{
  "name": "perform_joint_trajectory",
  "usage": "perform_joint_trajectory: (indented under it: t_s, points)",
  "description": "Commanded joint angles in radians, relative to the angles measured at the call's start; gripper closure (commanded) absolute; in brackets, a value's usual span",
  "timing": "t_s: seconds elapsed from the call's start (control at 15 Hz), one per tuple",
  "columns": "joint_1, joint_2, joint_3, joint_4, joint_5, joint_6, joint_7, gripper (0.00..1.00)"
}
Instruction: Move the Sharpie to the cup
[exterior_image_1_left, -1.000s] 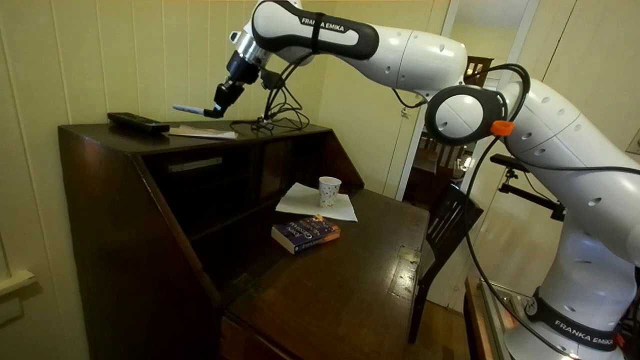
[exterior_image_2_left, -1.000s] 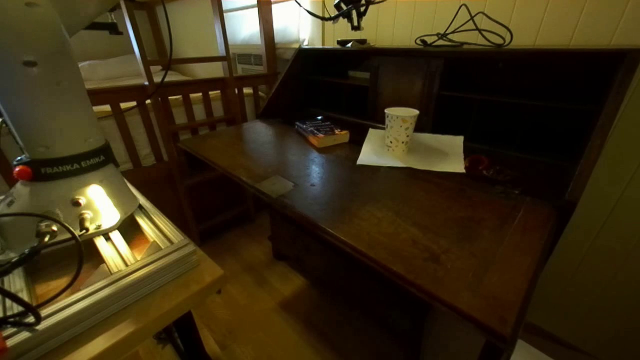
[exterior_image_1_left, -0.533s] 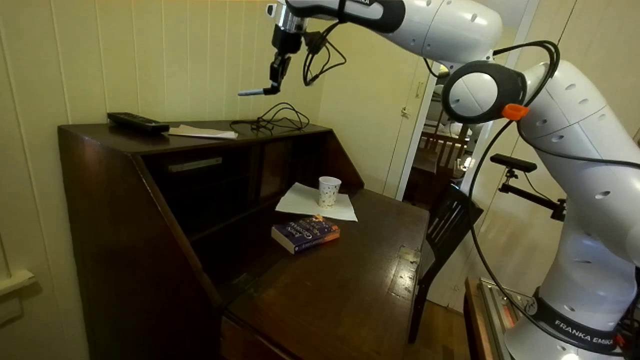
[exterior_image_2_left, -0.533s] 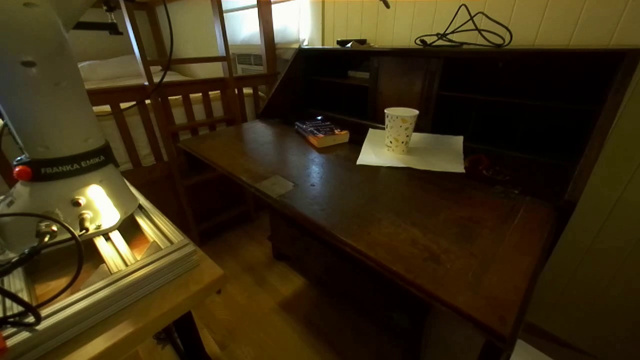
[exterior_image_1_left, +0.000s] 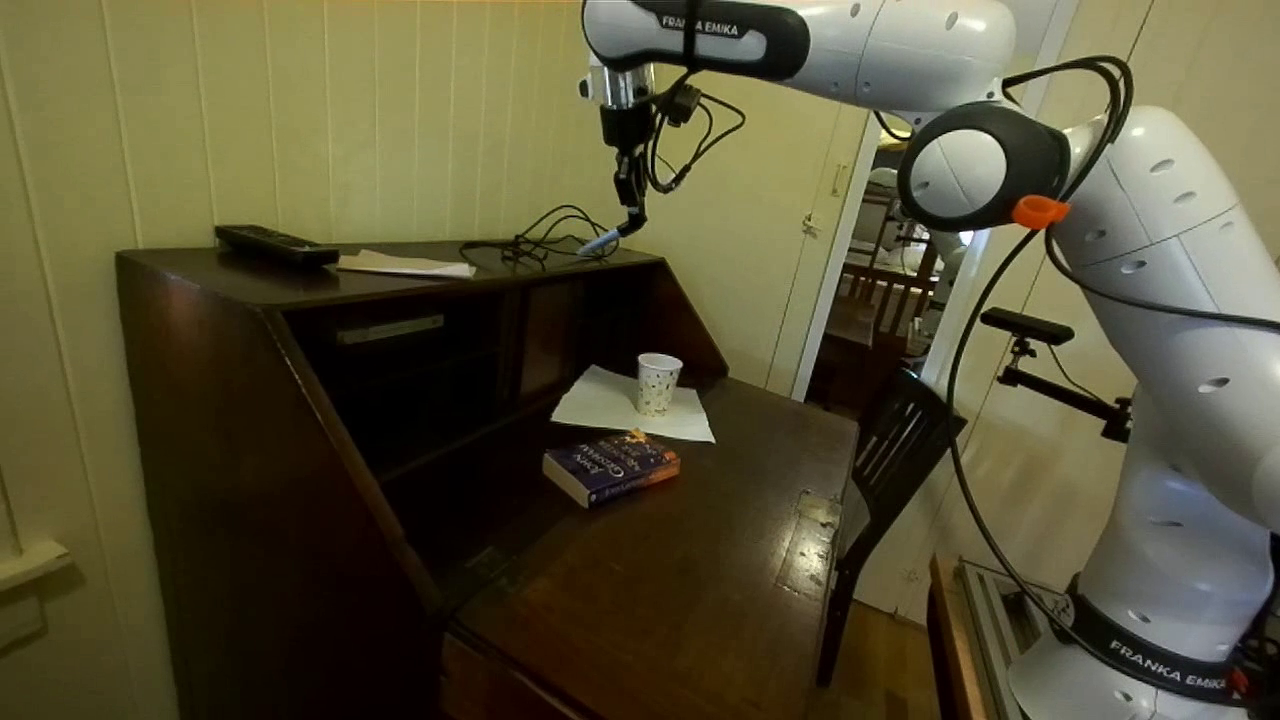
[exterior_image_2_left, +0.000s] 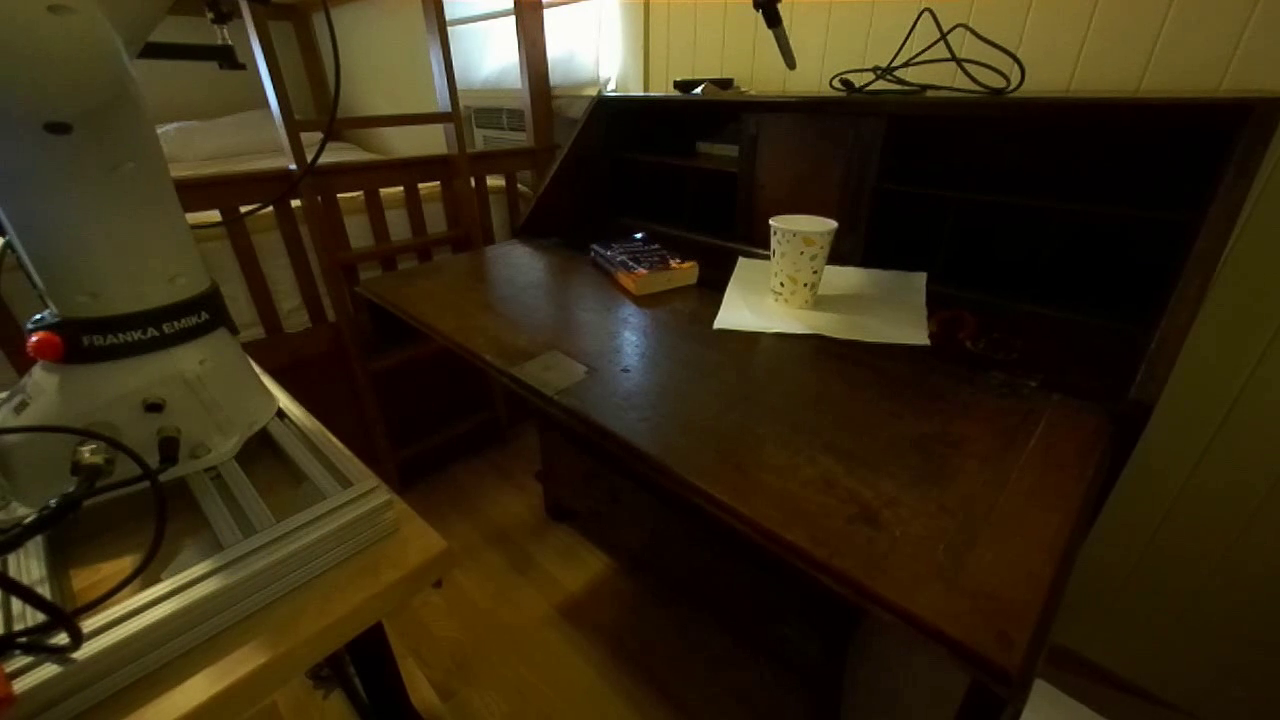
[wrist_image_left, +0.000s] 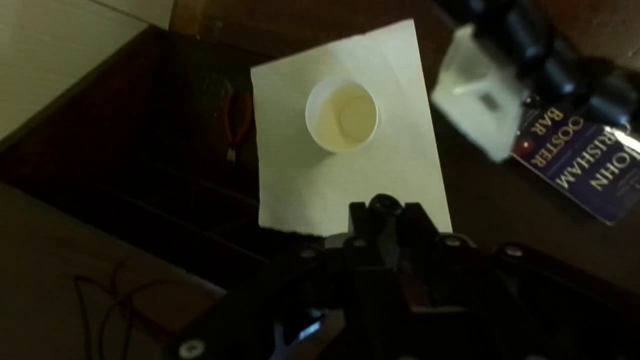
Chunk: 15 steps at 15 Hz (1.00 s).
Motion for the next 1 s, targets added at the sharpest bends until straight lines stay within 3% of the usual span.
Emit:
perform_joint_trajectory:
  t_s: [0.0, 0.07, 0.13, 0.4, 0.47, 0.73, 0.93]
  points:
    - [0.028, -0.092, -0.052, -0.217, -0.098, -0.047, -0.022, 0.95]
    - [0.02, -0.122, -0.047, -0.273, -0.1, -0.003, -0.043, 0.95]
    - [0.001, -0.025, -0.04, -0.117, -0.061, -0.031, -0.016, 0.78]
    - [0.004, -0.072, -0.048, -0.205, -0.072, -0.024, -0.029, 0.78]
    - [0.044, -0.074, -0.066, -0.221, -0.151, -0.016, -0.042, 0.95]
    - [0.066, -0.034, -0.103, -0.248, -0.334, -0.01, -0.087, 0.95]
    - [0.031, 0.005, -0.087, -0.262, -0.365, 0.031, -0.209, 0.95]
